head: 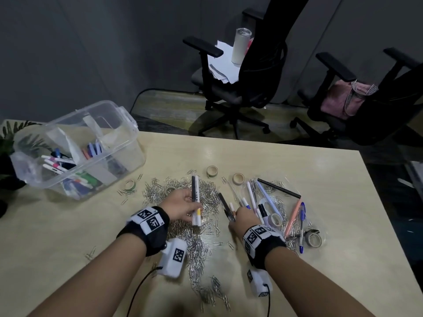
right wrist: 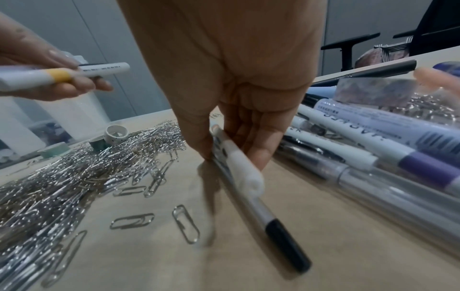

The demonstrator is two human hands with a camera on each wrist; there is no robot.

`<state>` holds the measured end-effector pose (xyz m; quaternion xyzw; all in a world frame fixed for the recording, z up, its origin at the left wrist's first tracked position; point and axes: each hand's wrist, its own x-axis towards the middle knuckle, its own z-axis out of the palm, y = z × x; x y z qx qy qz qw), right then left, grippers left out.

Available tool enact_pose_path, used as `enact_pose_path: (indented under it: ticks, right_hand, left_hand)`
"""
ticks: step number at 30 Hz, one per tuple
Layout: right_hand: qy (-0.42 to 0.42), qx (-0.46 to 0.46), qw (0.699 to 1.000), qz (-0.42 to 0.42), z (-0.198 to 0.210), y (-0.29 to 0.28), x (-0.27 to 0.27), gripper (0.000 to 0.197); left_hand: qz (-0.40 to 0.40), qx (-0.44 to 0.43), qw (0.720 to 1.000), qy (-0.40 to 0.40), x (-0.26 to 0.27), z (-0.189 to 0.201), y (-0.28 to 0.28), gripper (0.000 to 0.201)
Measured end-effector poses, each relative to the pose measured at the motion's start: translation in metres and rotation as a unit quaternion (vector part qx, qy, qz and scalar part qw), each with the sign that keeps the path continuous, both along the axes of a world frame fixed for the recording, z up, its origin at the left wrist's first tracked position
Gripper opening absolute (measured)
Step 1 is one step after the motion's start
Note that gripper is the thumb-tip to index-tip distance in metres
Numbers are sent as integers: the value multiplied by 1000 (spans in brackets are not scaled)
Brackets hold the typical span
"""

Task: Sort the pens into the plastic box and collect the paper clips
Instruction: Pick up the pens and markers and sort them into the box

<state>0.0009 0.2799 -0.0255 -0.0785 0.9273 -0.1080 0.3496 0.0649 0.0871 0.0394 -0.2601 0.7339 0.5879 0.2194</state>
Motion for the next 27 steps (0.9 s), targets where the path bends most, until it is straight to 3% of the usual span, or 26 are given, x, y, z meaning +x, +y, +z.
enact_pose_path:
  ticks: [7,11,15,22,27]
  right_hand:
    - [-8,-5,1000,-18,7,1,8,29]
    - [-23,-24,999,-3,18,7,9,15]
    - [-33,-76,997,-14,34,15,4,31]
    - [-4,-199,978,-69,62,8,0,14]
    - [37,-175,984,-1,84,-19,-2,17]
  left_hand:
    - [8,16,1000,14,10,3,0,13]
    - [16,21,1000,8,14,2,-2,27]
    - [31,-6,999,8,13,6,-2,20]
    - [23,-6,999,41,6,20,-5,19]
    - [33,17,995,89,1,37,-19,17]
